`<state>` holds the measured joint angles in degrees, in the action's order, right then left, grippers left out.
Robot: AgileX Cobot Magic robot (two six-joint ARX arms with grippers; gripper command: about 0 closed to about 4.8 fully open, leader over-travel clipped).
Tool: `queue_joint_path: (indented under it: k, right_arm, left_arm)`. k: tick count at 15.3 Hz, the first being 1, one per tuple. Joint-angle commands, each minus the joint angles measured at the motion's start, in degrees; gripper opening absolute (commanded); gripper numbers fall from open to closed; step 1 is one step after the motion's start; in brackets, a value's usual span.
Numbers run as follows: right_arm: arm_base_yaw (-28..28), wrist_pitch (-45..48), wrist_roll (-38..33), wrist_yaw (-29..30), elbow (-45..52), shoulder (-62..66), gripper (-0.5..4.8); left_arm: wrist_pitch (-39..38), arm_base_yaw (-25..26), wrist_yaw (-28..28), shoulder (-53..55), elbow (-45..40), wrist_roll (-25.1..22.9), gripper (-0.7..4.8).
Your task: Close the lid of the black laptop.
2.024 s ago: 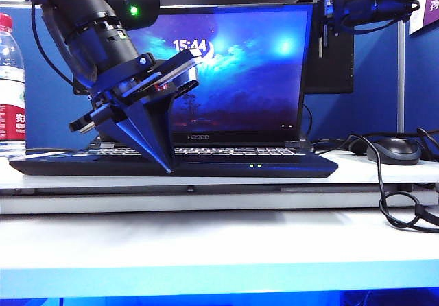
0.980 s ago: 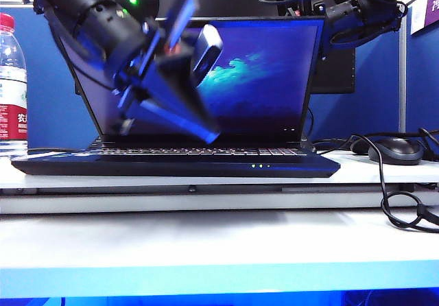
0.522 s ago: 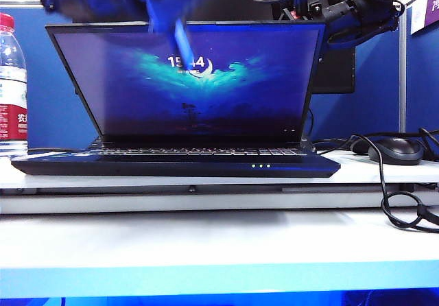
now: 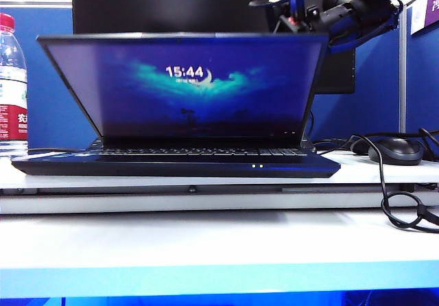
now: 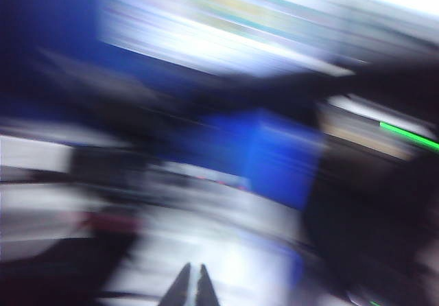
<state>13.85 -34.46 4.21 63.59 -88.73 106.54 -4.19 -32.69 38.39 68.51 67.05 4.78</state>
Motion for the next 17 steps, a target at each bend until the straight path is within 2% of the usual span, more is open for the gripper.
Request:
queue_joint_path:
  k: [1, 2, 3, 4, 6, 10, 15, 17]
  right_arm:
    - [1.05, -6.23, 4.0, -1.86, 0.07, -0.2, -0.02]
    - [1.2, -6.88, 4.26, -2.6, 0.07, -0.2, -0.02]
    - [1.22, -7.56, 4.72, -2.67, 0.07, -0.2, -0.02]
    - [1.29, -8.11, 4.83, -3.74, 0.07, -0.2, -0.01]
    - [1.29, -9.25, 5.07, -5.09, 0.07, -0.22, -0.02]
    - [1.31, -13.25, 8.02, -6.75, 0.07, -0.2, -0.02]
    - [1.4, -14.38, 8.24, -7.74, 0.13, -0.2, -0.02]
    - [2.4, -16.28, 9.4, -12.68, 0.13, -0.2, -0.02]
  left_arm:
    - [-4.5, 0.07, -34.23, -1.88, 0.07, -1.2, -0.04]
    - [-8.0, 0.07, -41.46, -1.55, 0.07, -3.48, -0.04]
    - [-11.61, 0.07, -46.1, -0.57, 0.07, -5.86, -0.04]
    - [-16.46, 0.07, -47.74, 1.46, 0.07, -7.89, -0.04]
    - [-22.29, 0.09, -47.82, 4.94, 0.04, -8.2, -0.04]
    - [-26.1, 0.13, -47.17, 8.7, -0.11, -7.85, -0.04]
    - [-31.02, 0.39, -44.57, 11.91, -0.13, -7.8, -0.04]
    - [-31.56, 0.39, -44.68, 12.72, -0.13, -7.8, -0.04]
